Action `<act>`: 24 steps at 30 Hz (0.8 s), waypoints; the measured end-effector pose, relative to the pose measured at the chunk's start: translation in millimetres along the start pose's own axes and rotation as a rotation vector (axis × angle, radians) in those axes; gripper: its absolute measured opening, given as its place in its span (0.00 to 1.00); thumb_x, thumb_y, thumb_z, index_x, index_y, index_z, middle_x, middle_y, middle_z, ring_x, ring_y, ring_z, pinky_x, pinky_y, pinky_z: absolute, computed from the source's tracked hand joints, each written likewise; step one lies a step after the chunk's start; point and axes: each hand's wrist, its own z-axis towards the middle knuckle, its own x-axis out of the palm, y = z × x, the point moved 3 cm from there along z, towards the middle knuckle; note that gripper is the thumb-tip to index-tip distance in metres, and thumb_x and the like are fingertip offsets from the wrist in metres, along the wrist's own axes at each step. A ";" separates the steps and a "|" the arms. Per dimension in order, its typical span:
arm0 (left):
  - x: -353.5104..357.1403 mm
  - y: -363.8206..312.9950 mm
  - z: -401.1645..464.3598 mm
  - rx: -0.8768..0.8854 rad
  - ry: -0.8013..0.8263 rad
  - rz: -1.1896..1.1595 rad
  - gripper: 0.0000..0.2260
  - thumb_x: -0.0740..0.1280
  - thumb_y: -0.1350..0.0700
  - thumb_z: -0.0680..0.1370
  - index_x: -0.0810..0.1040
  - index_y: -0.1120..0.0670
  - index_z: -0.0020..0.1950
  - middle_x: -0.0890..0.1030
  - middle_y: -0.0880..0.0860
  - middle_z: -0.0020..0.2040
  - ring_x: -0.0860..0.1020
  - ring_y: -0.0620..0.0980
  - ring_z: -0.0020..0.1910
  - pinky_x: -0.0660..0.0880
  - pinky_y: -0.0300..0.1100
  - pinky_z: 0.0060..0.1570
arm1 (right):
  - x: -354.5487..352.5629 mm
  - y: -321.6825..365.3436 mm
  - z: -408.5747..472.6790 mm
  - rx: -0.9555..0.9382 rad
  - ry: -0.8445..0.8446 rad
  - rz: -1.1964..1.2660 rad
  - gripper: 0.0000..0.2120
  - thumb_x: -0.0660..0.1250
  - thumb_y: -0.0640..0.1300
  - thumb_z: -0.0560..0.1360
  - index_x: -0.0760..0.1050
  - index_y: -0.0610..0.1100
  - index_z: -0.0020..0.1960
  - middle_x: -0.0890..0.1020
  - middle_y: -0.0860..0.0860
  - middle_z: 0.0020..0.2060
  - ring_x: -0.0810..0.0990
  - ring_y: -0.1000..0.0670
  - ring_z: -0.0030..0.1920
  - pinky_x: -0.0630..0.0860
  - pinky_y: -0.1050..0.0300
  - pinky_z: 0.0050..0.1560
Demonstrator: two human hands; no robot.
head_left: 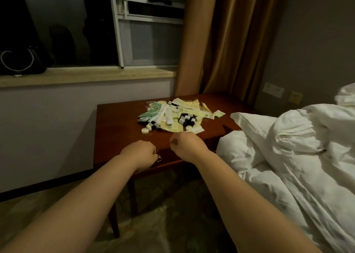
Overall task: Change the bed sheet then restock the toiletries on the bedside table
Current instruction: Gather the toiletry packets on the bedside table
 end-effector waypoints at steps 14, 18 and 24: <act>-73.6 38.7 200.3 -0.076 -0.211 -0.057 0.13 0.58 0.52 0.79 0.79 0.56 0.56 0.80 0.55 0.52 0.77 0.53 0.48 0.75 0.45 0.44 | 6.4 -75.1 197.7 -0.026 0.022 -0.158 0.13 0.59 0.46 0.78 0.77 0.45 0.59 0.80 0.44 0.54 0.78 0.42 0.51 0.76 0.49 0.53; -87.5 54.5 247.3 -0.150 -0.279 -0.108 0.14 0.58 0.52 0.80 0.77 0.53 0.61 0.79 0.54 0.57 0.77 0.53 0.51 0.76 0.47 0.50 | 20.7 -107.6 244.0 -0.004 0.120 -0.142 0.16 0.60 0.47 0.79 0.71 0.48 0.66 0.78 0.44 0.59 0.76 0.42 0.58 0.73 0.50 0.58; -61.7 79.6 293.5 -0.178 -0.166 -0.116 0.14 0.56 0.55 0.80 0.78 0.51 0.61 0.79 0.53 0.58 0.77 0.53 0.53 0.76 0.46 0.50 | 14.1 -114.2 309.7 -0.029 0.140 -0.074 0.18 0.59 0.46 0.79 0.68 0.48 0.69 0.79 0.46 0.59 0.79 0.44 0.53 0.76 0.48 0.55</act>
